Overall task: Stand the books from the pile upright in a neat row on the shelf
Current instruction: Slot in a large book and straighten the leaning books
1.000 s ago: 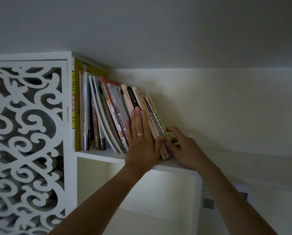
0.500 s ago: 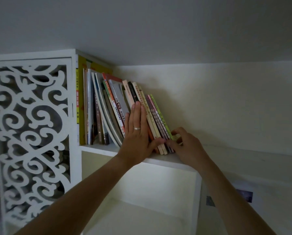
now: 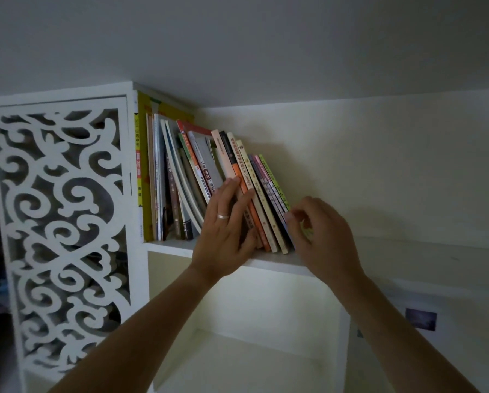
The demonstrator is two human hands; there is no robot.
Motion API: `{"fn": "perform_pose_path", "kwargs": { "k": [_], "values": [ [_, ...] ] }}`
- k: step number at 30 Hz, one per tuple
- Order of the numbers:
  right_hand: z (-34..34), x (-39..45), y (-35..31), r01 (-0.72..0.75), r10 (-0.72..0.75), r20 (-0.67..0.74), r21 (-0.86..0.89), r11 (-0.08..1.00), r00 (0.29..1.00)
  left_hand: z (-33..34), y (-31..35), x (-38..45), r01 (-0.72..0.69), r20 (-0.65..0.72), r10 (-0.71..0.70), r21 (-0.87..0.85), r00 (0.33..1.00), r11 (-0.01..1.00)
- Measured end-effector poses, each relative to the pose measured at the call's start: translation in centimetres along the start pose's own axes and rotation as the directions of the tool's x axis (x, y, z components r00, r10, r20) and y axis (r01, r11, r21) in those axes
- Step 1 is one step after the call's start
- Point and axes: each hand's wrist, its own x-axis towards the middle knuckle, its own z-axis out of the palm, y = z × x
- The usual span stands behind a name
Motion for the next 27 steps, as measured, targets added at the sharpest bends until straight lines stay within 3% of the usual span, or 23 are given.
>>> {"fn": "perform_pose_path", "kwargs": {
  "k": [3,7,12,15,19,23,27],
  "values": [
    [-0.3,1.1,-4.2,-0.072,0.108,0.145,-0.231,0.970,0.984,-0.1,0.0,0.2,-0.005,0.002,0.005,0.009,1.000,1.000],
    [0.0,3.8,-7.8,-0.219,0.366,0.338,-0.402,0.889,0.867,0.0,-0.2,0.0,-0.026,0.004,0.026,0.033,1.000,0.999],
    [1.1,5.4,-9.2,-0.307,0.452,0.221,-0.481,0.821,0.864,-0.6,-2.0,-0.2,-0.185,0.084,0.182,0.028,0.980,0.982],
    [2.8,5.5,-8.4,-0.306,0.413,0.135,-0.476,0.824,0.901,-2.2,-5.2,-0.7,-0.251,0.094,0.245,0.053,0.965,0.967],
    [6.4,4.5,-7.0,-0.192,0.204,-0.022,-0.449,0.873,0.979,-2.9,-7.9,-1.0,-0.225,0.026,0.224,0.072,0.974,0.972],
    [9.1,3.1,-5.4,-0.165,0.125,-0.134,-0.352,0.921,0.983,-2.7,-7.9,-1.4,-0.119,-0.038,0.119,0.004,0.992,0.993],
    [8.5,3.5,-4.5,-0.093,0.040,-0.222,-0.235,0.967,0.974,-3.0,-7.7,-1.5,-0.132,-0.044,0.132,0.018,0.990,0.991]
  ]
}}
